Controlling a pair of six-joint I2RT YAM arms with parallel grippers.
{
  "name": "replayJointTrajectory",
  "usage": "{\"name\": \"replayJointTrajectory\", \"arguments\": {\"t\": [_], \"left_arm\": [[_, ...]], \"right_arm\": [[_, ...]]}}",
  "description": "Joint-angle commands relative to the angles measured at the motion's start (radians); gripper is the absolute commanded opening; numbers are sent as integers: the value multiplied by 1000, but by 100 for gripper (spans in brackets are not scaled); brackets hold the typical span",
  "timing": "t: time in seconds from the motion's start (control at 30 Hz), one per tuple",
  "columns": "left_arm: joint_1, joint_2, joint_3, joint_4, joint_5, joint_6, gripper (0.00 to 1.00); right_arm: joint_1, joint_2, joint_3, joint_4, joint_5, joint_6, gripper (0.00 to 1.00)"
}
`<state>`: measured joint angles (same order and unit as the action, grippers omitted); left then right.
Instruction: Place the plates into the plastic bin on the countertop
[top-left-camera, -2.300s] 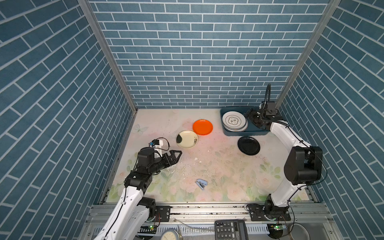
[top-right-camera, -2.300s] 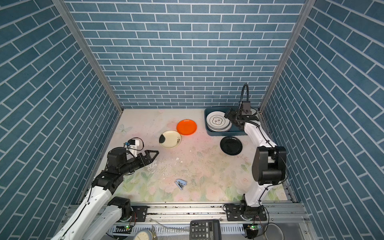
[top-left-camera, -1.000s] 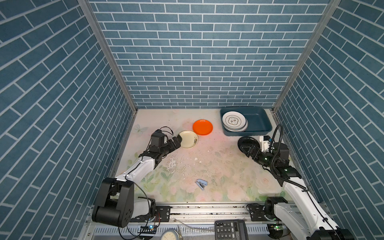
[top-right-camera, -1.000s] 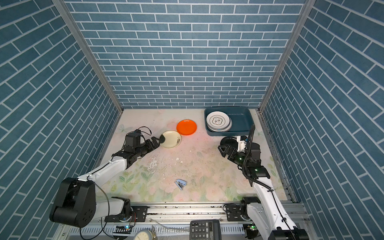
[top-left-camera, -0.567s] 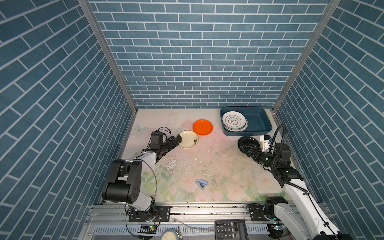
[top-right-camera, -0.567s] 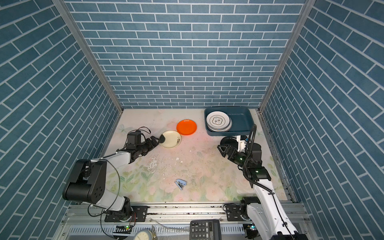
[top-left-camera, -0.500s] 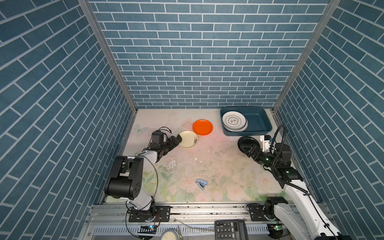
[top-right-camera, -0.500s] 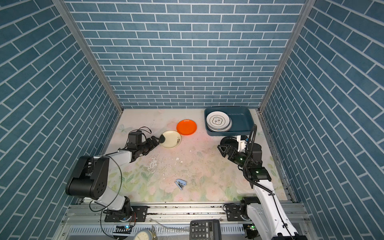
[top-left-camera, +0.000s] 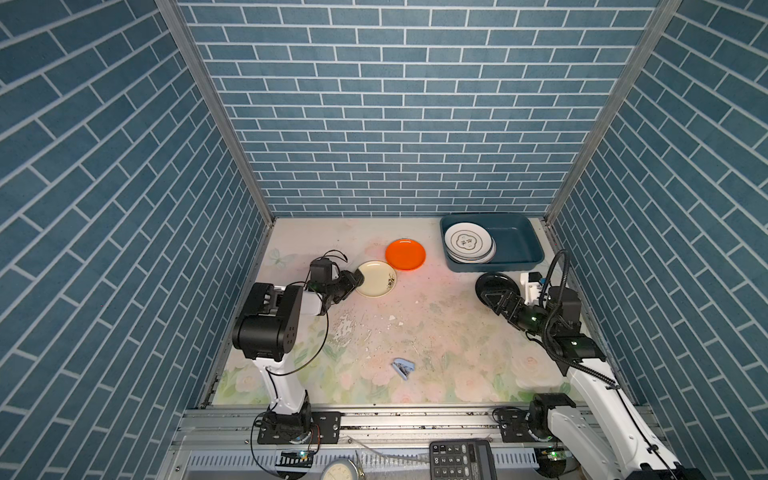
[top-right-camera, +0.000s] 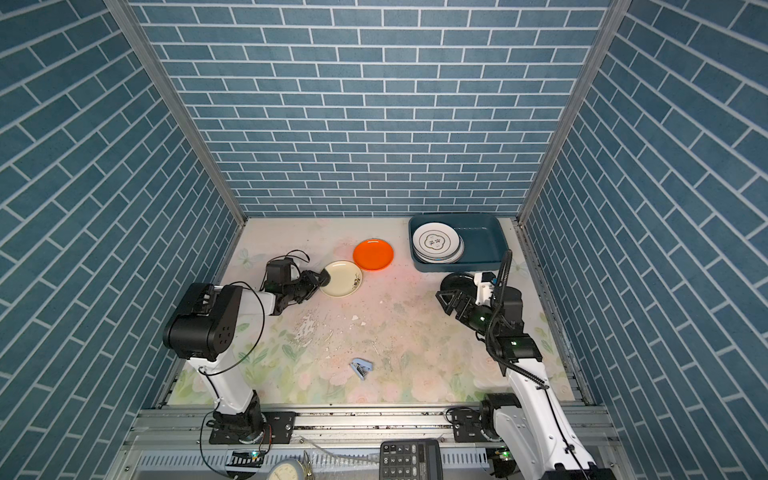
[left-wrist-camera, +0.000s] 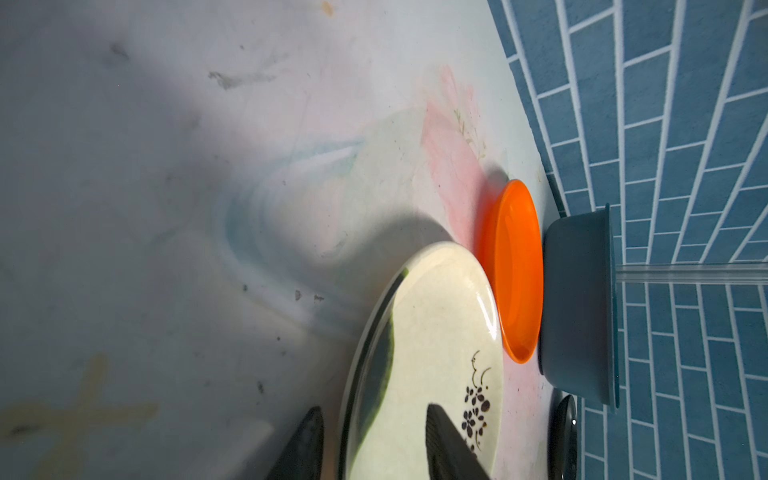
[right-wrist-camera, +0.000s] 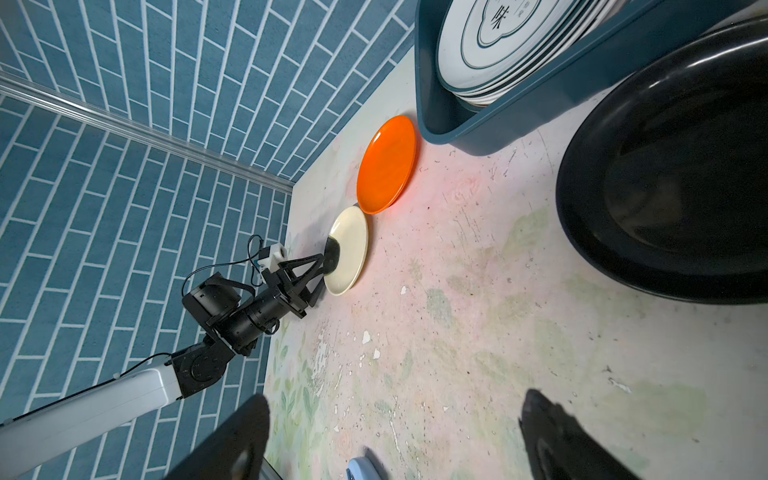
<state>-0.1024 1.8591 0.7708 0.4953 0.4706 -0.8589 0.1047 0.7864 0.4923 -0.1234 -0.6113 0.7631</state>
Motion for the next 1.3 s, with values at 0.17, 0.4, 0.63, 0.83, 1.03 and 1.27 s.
{"name": "replayJointTrajectory", "arguments": {"t": [0.17,0.4,0.63,0.83,1.03,1.27], "left_arm": [[4,14,33,-122,-14,51,20],[4,12,32,-165,-26,68,6],[4,-26,30,-206,-33,96,0],[4,-163,23,-289,-37,119,0],[4,-357,2,-366,-66,95,0],[-2,-586,-24,-404,-127,27,0]], "right_arm": [[4,-28,-38,-2,43,42,93],[4,-83,-46,-67,62,39,93],[3,-113,-37,-132,70,39,93],[4,-98,-44,-122,89,46,92],[6,-6,-13,-75,74,57,91],[67,84,57,-50,54,118,91]]}}
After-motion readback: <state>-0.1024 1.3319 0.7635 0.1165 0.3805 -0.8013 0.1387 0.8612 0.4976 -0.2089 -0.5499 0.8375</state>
